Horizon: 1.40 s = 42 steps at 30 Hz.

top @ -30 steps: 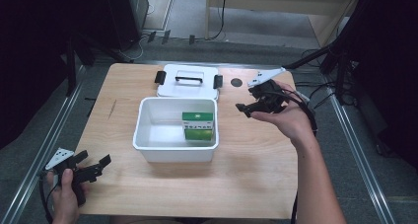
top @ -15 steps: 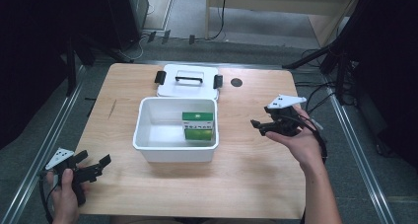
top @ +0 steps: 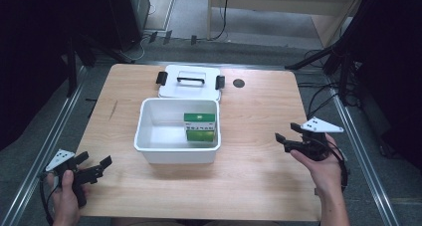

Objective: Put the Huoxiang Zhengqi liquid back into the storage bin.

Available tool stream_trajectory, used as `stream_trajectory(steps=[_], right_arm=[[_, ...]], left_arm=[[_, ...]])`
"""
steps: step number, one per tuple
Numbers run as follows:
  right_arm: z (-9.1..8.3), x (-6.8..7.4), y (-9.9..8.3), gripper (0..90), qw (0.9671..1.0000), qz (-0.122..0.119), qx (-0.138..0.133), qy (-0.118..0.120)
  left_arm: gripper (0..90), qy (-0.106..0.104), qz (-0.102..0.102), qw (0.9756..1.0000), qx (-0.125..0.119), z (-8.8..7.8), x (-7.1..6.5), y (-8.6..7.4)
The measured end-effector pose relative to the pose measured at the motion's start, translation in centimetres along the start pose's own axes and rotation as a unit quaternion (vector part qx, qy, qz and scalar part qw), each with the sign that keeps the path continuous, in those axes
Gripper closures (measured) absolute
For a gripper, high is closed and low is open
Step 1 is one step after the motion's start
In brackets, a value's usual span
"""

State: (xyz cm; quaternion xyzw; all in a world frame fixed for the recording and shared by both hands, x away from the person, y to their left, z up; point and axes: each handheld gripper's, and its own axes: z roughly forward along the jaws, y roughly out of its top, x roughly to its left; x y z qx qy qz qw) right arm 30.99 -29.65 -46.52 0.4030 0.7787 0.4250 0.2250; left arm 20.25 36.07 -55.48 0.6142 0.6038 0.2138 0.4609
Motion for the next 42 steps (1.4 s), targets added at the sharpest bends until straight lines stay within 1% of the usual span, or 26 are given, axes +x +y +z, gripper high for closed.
stream_trajectory(steps=[2,5,8,9,10,11,12,13,16,20,24,25,27,28,29,32,33,35,36,37,38,39,41,42], right_arm=[[-0.5,-0.3,-1.1,29.8,0.9998,0.012,-0.008,-0.009],[-1.3,-0.9,-2.7,29.7,0.9992,0.025,-0.021,-0.024],[-2.0,-1.3,-4.4,29.7,0.9983,0.038,-0.026,-0.035],[-2.0,-1.3,-4.4,29.7,0.9983,0.038,-0.026,-0.035],[-2.5,-1.5,-5.3,29.8,0.9977,0.045,-0.032,-0.04],[-2.8,-1.6,-5.7,30.2,0.9972,0.048,-0.037,-0.044],[-2.8,-1.6,-5.7,30.2,0.9972,0.048,-0.037,-0.044],[-3.2,-1.7,-6.6,30.4,0.9961,0.051,-0.045,-0.055],[-3.7,-1.8,-7.8,30.1,0.9941,0.065,-0.062,-0.061],[-4.2,-1.7,-9.2,27.5,0.9914,0.079,-0.084,-0.063],[-4.6,-1.6,-10.6,24.9,0.9889,0.073,-0.098,-0.084],[-4.8,-1.5,-10.8,23.3,0.9884,0.076,-0.1,-0.086],[-5.0,-1.4,-11.3,17.2,0.9874,0.081,-0.101,-0.091],[-5.0,-1.4,-11.3,17.2,0.9874,0.081,-0.101,-0.091],[-5.0,-1.2,-11.8,13.4,0.9865,0.087,-0.105,-0.09],[-4.7,-0.7,-12.3,13.5,0.9856,0.092,-0.119,-0.077],[-4.7,-0.7,-12.3,13.5,0.9856,0.092,-0.119,-0.077],[-4.5,-0.6,-12.3,13.5,0.9843,0.098,-0.127,-0.073],[-4.3,-0.6,-12.3,13.6,0.9823,0.107,-0.136,-0.072],[-4.3,-0.7,-12.2,13.4,0.9819,0.112,-0.136,-0.07],[-4.3,-0.6,-12.2,13.2,0.9825,0.111,-0.132,-0.07],[-4.4,-0.6,-12.3,13.3,0.9825,0.109,-0.134,-0.071],[-4.4,-0.7,-12.4,13.2,0.9821,0.111,-0.136,-0.068],[-4.5,-0.7,-12.4,13.2,0.9815,0.116,-0.137,-0.068]], left_arm=[[0.0,0.0,0.0,1.0,-0.001,0.0,0.0,0.0],[0.0,0.0,-0.001,1.0,-0.001,0.0,0.0,0.0],[0.0,0.0,0.0,1.0,0.0,0.0,0.0,0.0],[0.0,0.0,-0.001,1.0,-0.001,0.0,0.0,0.0],[0.0,0.001,-0.001,1.0,0.0,0.0,0.0,0.0],[0.0,0.001,0.0,1.0,0.0,0.0,0.0,0.0],[0.0,0.001,0.0,1.0,0.0,0.0,0.0,0.0],[0.0,0.002,-0.001,1.0,0.0,0.0,0.0,0.0],[0.0,0.002,0.0,1.0,0.0,0.0,0.0,0.0],[0.0,0.002,0.001,1.0,0.0,0.0,0.0,0.0],[0.0,0.002,0.001,1.0,0.0,0.0,0.0,0.0],[0.0,0.002,0.0,1.0,0.001,0.0,0.0,0.0],[0.0,0.002,0.001,1.0,0.001,0.0,0.0,0.0],[0.0,0.001,0.001,1.0,0.002,0.0,0.0,0.0],[0.0,0.002,0.001,1.0,0.002,0.0,0.0,0.0],[0.0,0.001,0.001,1.0,0.001,0.1,0.0,0.0],[0.0,0.001,0.001,1.0,0.001,0.1,0.0,0.0],[0.0,0.001,0.0,1.0,0.001,0.1,0.0,0.0],[0.0,0.002,-0.001,1.0,0.0,0.1,0.0,0.0],[0.0,0.002,-0.002,1.0,0.0,0.0,0.0,0.0],[0.0,0.001,-0.001,1.0,0.001,0.1,0.0,0.0],[0.0,0.002,-0.002,1.0,0.0,0.1,0.0,0.0],[0.0,0.001,-0.001,1.0,0.001,0.1,0.0,0.0],[0.0,0.001,0.0,1.0,0.001,0.1,0.0,0.0]])
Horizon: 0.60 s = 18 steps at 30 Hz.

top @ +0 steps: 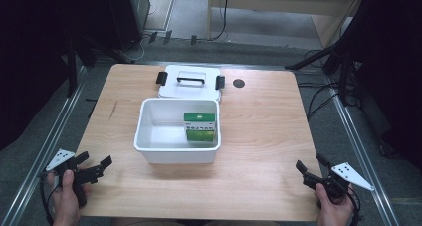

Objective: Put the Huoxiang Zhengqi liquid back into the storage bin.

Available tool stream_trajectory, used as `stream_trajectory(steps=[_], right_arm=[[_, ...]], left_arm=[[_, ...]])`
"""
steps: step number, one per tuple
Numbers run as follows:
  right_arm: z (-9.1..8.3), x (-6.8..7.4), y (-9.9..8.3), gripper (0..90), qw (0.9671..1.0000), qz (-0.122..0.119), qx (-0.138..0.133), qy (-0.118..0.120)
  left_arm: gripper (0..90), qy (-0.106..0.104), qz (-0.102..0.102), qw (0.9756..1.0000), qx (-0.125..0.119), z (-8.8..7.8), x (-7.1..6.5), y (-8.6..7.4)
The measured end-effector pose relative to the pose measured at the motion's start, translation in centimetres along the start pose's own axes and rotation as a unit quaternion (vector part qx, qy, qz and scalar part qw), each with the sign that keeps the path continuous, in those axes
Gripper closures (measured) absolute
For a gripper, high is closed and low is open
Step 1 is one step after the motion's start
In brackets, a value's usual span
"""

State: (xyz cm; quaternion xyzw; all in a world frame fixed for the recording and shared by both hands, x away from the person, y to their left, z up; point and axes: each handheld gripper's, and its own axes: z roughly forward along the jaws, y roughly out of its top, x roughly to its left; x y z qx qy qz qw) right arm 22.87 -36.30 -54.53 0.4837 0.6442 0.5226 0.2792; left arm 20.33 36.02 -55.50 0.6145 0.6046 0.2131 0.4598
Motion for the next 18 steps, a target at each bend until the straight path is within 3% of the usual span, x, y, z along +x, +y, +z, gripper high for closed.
stream_trajectory(steps=[18], right_arm=[[0.11,0.03,0.03,13.0,0.9999,0.001,0.011,0.005]], left_arm=[[0.0,0.0,0.0,1.0,0.0,0.0,-0.01,0.0]])
